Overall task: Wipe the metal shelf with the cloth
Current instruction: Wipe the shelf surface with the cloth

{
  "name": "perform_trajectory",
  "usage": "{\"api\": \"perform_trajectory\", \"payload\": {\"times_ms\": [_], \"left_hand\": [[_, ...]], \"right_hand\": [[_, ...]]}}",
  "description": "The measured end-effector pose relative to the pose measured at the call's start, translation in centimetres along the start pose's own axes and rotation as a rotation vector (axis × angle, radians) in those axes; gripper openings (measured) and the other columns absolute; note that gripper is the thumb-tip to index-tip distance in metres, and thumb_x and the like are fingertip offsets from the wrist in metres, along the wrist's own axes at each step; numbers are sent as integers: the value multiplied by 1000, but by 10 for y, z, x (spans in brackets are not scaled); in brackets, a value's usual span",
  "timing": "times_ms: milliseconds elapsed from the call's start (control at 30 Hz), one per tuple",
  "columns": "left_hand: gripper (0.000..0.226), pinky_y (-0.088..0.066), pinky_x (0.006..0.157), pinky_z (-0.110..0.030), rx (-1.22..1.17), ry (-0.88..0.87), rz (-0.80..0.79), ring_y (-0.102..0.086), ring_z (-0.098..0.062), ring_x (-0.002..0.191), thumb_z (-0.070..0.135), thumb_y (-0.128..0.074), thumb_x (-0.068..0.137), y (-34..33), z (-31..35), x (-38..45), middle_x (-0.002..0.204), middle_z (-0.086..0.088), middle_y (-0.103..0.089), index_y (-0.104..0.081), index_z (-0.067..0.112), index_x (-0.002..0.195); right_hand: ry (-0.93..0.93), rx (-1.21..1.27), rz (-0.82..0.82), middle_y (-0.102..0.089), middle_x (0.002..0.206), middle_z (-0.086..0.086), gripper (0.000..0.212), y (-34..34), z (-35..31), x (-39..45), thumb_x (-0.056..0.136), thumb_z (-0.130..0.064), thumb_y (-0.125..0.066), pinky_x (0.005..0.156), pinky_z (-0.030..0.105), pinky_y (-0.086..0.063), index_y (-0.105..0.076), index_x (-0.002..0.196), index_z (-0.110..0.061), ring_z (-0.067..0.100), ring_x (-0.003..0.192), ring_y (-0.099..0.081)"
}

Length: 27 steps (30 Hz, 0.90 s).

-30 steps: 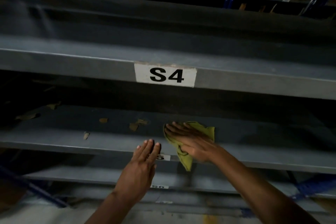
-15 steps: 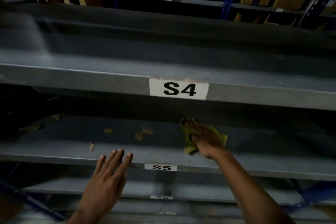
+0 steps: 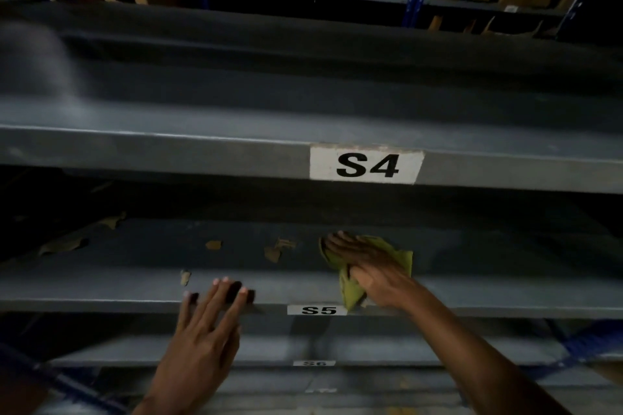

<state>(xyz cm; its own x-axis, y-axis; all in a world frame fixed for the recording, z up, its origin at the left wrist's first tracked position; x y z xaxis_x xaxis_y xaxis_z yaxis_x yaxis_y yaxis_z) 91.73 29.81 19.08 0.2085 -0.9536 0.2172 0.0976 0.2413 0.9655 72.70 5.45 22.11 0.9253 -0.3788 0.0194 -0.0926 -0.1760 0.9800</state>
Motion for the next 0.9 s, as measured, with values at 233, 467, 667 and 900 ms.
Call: {"api": "perform_trajectory", "payload": {"times_ms": [233, 467, 667, 900], "left_hand": [[55, -10, 112, -47, 9, 1, -15, -16, -24, 143, 42, -11, 101, 1, -34, -8, 150, -14, -35, -19, 23, 152], [56, -7, 114, -46, 48, -16, 1, -14, -24, 144, 36, -23, 98, -5, -33, -11, 153, -12, -30, -17, 22, 153], [72, -7, 113, -44, 64, -31, -34, -19, -26, 142, 28, -40, 84, 6, -28, -10, 152, -12, -33, -19, 22, 152], [104, -5, 109, -41, 26, -40, -77, -42, -33, 129, 21, -88, 58, 13, -22, -5, 143, -14, -45, -34, 20, 146]], "right_hand": [[-266, 215, 74, -5, 161, -11, 54, 0, -3, 51, 102, -18, -27, 113, 16, 8, -12, 152, -32, 3, 145, 1], [-11, 82, -25, 9, 158, -14, 63, -9, -54, 84, 99, -18, -33, 115, 20, 12, -1, 153, -28, 0, 144, 13], [142, 60, -47, -1, 159, -11, 70, -16, -91, 62, 92, -11, -40, 112, 14, 12, -9, 153, -25, 3, 146, 5], [10, 153, -69, -11, 159, -13, 66, -4, -60, 27, 94, -9, -41, 120, 27, -3, -13, 149, -34, 3, 146, -4]]}}
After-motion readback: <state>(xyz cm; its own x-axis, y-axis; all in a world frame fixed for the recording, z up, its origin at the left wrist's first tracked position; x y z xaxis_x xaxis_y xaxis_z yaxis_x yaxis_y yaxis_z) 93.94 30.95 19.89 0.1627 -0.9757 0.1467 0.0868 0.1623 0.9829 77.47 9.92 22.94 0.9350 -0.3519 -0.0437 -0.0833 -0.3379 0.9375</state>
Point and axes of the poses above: each hand's wrist, its own x-axis towards the middle knuckle, its own y-axis out of the back of the hand, z = x × y, the point moved 5 cm from there along x, towards the middle knuckle
